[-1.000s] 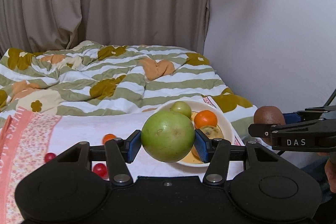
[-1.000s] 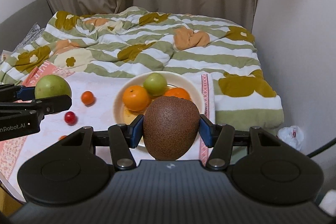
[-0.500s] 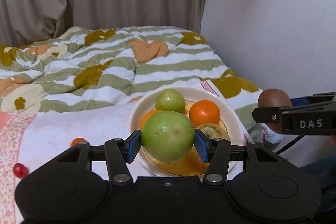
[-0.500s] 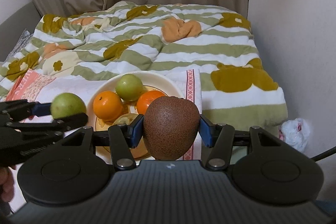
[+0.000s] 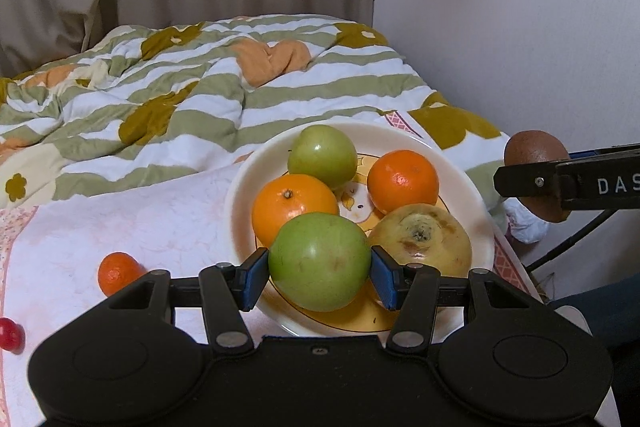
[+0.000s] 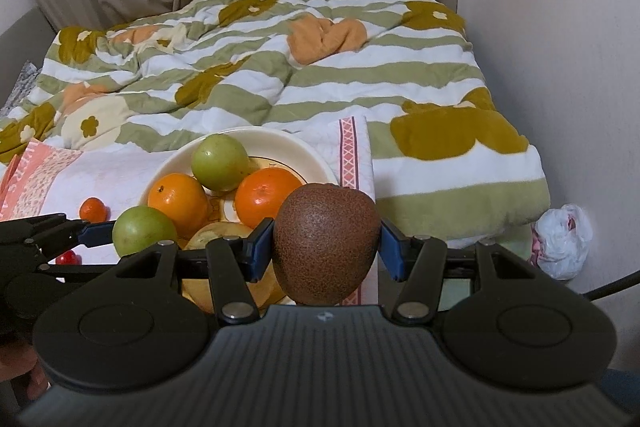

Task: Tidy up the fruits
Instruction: 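Carry the green apple and kiwi to the duck bowl and release them, then withdraw both tools from the bowl toward the tomatoes and tangerines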

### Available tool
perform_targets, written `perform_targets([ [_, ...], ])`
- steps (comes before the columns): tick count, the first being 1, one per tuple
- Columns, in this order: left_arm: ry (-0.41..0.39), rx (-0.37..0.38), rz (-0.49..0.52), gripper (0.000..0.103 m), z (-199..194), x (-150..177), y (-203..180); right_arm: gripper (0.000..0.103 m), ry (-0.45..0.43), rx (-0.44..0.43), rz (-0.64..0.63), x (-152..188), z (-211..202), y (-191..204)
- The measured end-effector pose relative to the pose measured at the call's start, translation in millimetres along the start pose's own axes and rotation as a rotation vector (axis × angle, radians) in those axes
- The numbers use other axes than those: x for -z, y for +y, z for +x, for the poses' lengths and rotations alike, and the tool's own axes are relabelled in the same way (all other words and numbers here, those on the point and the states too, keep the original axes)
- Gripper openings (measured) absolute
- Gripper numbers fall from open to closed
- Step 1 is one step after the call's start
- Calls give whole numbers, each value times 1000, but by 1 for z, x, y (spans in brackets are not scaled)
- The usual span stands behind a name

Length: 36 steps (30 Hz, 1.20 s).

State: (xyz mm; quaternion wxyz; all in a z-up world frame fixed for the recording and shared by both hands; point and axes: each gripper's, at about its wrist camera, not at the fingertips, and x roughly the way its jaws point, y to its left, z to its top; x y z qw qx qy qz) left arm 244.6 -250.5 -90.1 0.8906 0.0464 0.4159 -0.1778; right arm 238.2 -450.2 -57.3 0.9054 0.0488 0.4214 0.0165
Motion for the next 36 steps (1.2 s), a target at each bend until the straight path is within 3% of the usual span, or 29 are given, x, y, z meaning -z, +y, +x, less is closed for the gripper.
perform_targets([
  [1, 0, 1, 0, 60, 0, 0, 0, 70, 2, 0, 3, 0, 1, 0],
  [5, -15, -9, -19, 93, -4, -2, 5, 70, 3, 1, 3, -1, 2, 0],
  [6, -28, -2, -30, 95, -8, -2, 7, 70, 2, 1, 2, -2, 3, 0],
  [21, -98, -47, -72, 97, -65, 2, 24, 70, -75, -3, -50, -9, 22, 11],
  [34, -105, -107, -134, 97, -83, 27, 37, 71, -149, -32, -80, 9, 50, 13],
  [36, -105, -111, -139, 97, -84, 30, 38, 85, -173, -40, -67, 11, 48, 11],
])
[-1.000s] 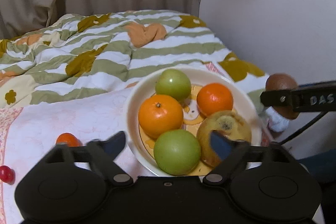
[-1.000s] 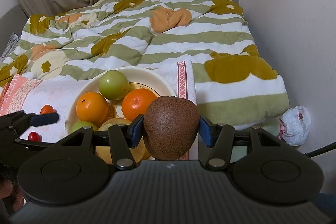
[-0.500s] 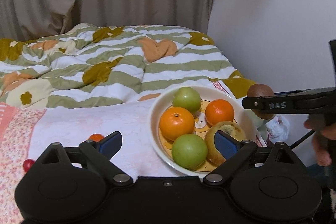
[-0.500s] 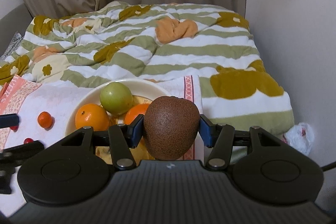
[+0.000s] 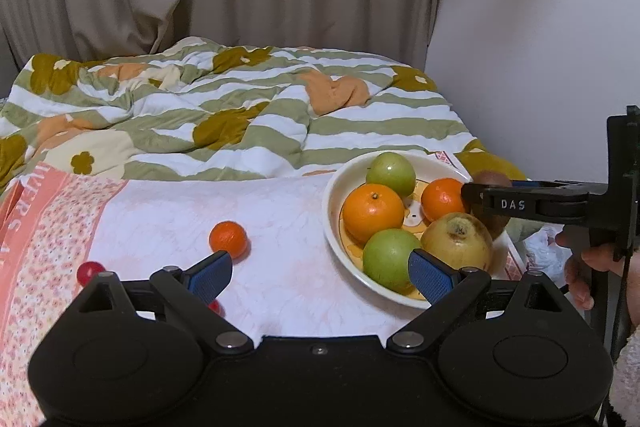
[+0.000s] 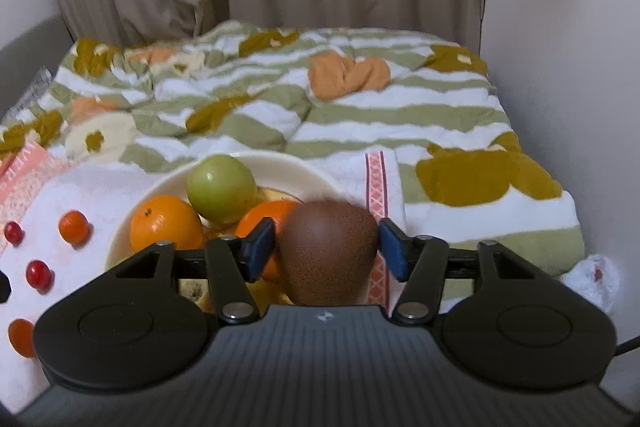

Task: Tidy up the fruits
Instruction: 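Withdraw both tools from the bowl toward the tomatoes and tangerines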

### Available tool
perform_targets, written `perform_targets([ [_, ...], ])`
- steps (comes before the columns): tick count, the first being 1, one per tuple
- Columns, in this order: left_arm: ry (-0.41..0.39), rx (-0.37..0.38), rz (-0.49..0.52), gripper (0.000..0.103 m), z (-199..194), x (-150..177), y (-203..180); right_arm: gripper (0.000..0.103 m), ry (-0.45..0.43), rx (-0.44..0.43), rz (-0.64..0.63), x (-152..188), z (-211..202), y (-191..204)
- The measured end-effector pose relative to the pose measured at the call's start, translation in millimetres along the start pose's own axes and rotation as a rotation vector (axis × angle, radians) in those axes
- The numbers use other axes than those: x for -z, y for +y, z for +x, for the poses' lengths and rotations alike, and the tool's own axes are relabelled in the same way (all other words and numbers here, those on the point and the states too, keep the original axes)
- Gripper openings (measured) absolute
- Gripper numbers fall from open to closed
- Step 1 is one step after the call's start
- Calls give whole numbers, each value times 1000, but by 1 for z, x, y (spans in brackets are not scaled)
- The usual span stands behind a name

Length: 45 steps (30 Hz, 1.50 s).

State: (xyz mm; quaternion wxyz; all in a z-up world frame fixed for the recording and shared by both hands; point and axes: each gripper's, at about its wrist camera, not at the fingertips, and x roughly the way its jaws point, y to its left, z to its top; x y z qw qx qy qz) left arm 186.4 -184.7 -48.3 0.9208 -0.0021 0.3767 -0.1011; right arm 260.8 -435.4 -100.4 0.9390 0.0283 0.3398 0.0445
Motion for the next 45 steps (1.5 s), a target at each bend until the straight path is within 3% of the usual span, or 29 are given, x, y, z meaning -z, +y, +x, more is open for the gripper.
perform_targets([
  [2, -1, -2, -7, 97, -3, 3, 1, 103, -23, 8, 3, 1, -4, -1],
  [11, -29, -10, -33, 97, -24, 10, -5, 103, -31, 15, -7, 1, -25, -1],
  [27, -160, -97, -22, 98, -108, 13, -8, 103, -32, -14, -85, 0, -125, 30],
  [37, -184, -190, -26, 103, -152, 26, 36, 103, -6, -18, -51, 8, -170, 56],
  [45, -187, -162, 0, 103, -166, 30, 94, 103, -2, 16, -36, 22, -188, 113],
])
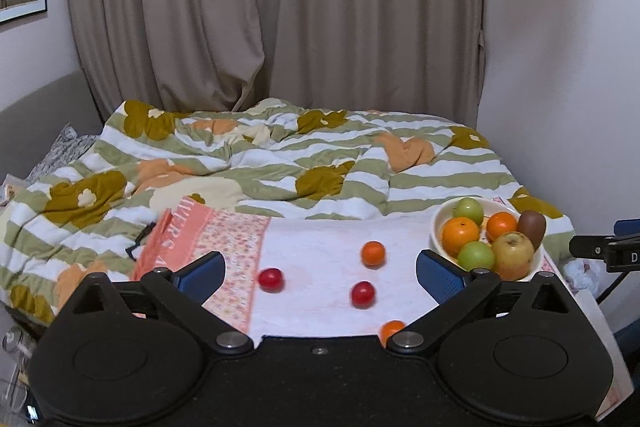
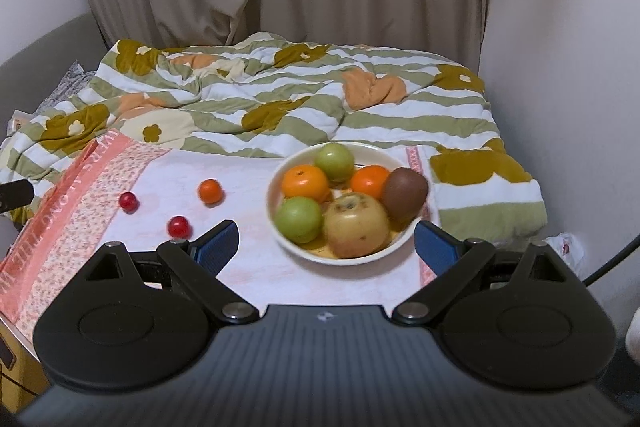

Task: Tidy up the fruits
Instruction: 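Withdraw both tools from the bowl toward the tomatoes and tangerines, then grasp a red tomato with the left tool while the right tool grasps a tangerine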

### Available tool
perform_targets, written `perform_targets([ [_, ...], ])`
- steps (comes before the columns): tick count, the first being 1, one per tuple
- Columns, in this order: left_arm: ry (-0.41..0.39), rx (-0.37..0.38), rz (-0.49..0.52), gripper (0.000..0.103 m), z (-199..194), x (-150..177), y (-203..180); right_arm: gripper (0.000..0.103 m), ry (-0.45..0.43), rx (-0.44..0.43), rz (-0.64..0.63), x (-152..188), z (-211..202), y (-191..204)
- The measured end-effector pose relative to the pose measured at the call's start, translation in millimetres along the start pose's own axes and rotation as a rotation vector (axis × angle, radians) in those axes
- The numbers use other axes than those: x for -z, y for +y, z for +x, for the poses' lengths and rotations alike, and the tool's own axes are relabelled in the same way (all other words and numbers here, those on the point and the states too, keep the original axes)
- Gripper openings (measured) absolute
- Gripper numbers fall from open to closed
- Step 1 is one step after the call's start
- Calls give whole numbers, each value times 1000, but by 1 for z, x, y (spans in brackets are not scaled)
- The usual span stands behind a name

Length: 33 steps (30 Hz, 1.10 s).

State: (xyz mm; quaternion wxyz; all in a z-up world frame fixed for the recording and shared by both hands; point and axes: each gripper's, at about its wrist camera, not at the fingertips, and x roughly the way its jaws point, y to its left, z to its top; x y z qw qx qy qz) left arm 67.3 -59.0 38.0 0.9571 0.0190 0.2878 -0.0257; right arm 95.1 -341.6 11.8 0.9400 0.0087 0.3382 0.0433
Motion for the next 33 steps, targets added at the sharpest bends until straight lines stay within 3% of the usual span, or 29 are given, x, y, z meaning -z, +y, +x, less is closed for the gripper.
perform_targets([
  [20, 64, 189, 104, 103, 62, -3, 121, 103, 102, 114, 121, 18, 37, 143],
  [31, 142, 264, 152, 100, 133, 1, 133, 103, 163, 123, 123, 23, 100, 179],
  [33, 155, 273, 166, 94, 145, 3, 131, 103, 183, 121, 125, 26, 113, 181],
])
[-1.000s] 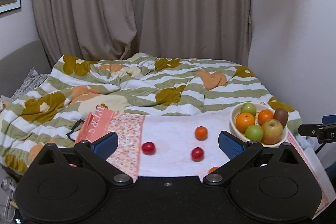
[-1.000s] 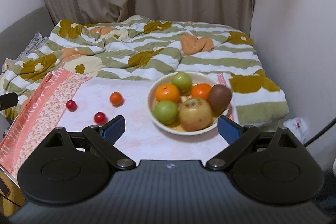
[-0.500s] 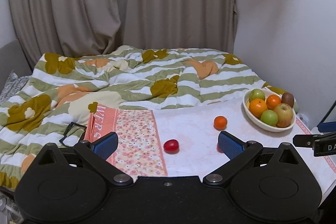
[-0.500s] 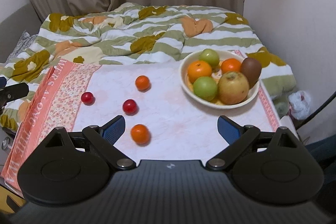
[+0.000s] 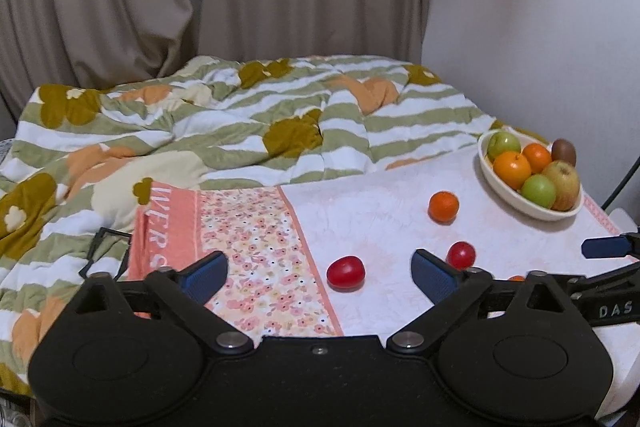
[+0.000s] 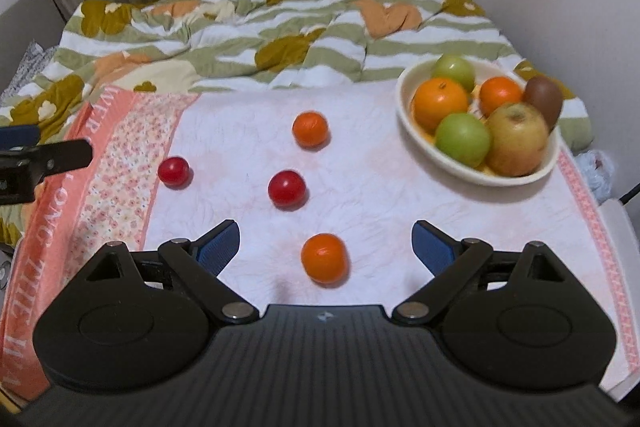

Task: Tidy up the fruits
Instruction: 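Grasp a red tomato with the left tool while the right tool grasps a tangerine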

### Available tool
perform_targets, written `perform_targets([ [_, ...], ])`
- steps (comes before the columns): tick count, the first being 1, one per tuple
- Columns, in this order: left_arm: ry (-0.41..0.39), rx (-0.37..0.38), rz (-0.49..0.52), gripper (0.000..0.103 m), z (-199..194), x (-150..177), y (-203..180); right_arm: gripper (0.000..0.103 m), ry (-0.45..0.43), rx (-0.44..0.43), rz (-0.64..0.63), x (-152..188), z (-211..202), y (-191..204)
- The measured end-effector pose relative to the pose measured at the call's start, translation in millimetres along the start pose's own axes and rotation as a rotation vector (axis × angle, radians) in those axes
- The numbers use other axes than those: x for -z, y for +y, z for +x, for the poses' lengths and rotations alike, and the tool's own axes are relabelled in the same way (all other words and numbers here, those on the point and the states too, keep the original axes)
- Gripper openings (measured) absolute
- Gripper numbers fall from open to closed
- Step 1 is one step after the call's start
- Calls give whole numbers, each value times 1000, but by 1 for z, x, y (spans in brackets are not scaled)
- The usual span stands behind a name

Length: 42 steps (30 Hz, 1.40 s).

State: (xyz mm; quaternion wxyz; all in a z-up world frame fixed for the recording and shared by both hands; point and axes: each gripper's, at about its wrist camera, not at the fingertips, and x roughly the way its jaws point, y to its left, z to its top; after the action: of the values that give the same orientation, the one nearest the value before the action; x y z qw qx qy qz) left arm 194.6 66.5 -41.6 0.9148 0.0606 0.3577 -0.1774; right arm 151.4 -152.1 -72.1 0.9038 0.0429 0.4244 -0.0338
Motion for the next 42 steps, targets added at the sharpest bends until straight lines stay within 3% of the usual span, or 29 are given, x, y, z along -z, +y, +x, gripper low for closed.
perform_targets([
  [4, 43, 16, 7, 91, 26, 1, 2, 103, 38, -2, 13, 4, 23, 3],
  [14, 159, 69, 36, 68, 89, 10, -5, 99, 93, 21, 59, 13, 52, 0],
  [26, 178, 92, 51, 52, 109, 12, -9, 85, 120, 16, 61, 16, 62, 8],
  [28, 186, 98, 54, 39, 111, 12, -10, 80, 127, 14, 51, 16, 63, 9],
  [39, 179, 101, 42, 39, 104, 19, -5, 71, 125, 24, 32, 18, 65, 9],
  [42, 178, 99, 41, 39, 98, 23, -6, 60, 120, 31, 27, 17, 64, 9],
])
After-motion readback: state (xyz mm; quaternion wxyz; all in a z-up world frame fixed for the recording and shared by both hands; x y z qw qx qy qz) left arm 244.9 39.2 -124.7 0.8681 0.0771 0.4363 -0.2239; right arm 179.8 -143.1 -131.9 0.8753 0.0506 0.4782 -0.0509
